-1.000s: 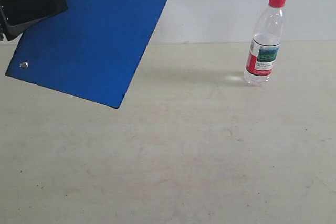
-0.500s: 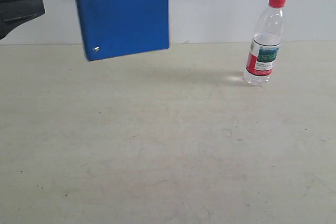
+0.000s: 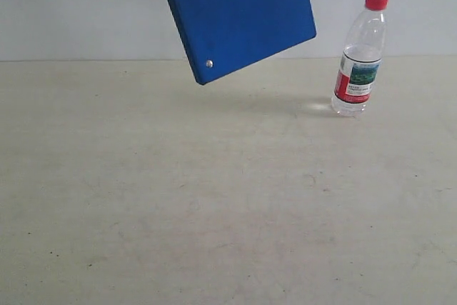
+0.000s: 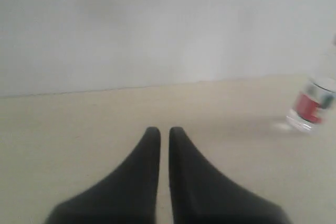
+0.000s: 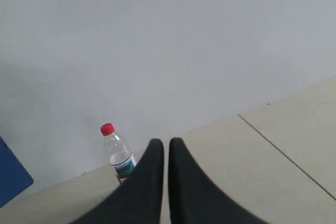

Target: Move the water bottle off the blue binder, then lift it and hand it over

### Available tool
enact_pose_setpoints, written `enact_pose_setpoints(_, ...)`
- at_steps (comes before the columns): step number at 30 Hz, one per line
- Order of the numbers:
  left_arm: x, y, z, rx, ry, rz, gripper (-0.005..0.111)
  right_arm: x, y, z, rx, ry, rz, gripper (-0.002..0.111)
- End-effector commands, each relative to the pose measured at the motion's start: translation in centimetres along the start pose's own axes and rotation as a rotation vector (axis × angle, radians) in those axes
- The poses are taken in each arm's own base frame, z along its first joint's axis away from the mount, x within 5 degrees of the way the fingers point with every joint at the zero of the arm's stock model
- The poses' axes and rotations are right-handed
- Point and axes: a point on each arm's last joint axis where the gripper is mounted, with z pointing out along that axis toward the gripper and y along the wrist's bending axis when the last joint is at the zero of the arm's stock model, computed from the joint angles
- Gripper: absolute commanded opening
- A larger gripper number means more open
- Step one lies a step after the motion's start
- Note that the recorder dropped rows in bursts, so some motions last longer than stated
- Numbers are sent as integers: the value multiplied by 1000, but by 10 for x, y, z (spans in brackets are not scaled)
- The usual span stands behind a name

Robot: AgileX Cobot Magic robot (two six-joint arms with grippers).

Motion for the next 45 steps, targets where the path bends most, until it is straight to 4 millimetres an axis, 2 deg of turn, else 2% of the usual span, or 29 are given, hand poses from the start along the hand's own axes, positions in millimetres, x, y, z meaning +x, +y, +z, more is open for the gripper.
enact_pose_setpoints(1,21,47,-15,-519,-103,-239,5,23,7,19,-44,128,-28,0)
enact_pose_setpoints(3,34,62,-19,-696,-99,-226,5,30,18,44,-102,110,-83,0)
enact_pose_setpoints(5,46,68,-17,-755,-54,-201,5,41,31,78,-176,33,-143,0)
enact_pose_setpoints(6,51,68,-15,-744,-32,-191,5,44,38,92,-217,-30,-165,0)
enact_pose_setpoints(8,61,59,-9,-652,23,-183,5,64,48,127,-283,-114,-211,0)
enact_pose_setpoints(11,64,41,-6,-501,54,-149,5,104,55,168,-346,-118,-215,0)
enact_pose_setpoints(14,58,25,-10,-399,39,-18,5,140,53,191,-354,-17,-171,0)
enact_pose_setpoints(16,53,16,-16,-357,9,73,5,158,51,199,-348,46,-134,0)
enact_pose_setpoints(21,40,6,-46,-318,-110,341,5,185,45,202,-363,72,-71,0)
enact_pose_setpoints(26,45,2,-83,-317,-270,354,5,203,40,194,-429,21,104,0)
enact_pose_setpoints(30,59,2,-102,-306,-362,347,5,217,38,194,-409,147,-11,0)
enact_pose_setpoints(35,93,6,-104,-292,-356,268,5,225,34,194,-374,221,-93,0)
enact_pose_setpoints(40,128,10,-93,-238,-256,-58,5,231,28,194,-310,300,-75,0)
enact_pose_setpoints(43,136,11,-90,-224,-226,-182,5,234,25,194,-269,343,-7,0)
enact_pose_setpoints(45,138,11,-90,-223,-222,-181,5,234,25,194,-267,344,-1,0)
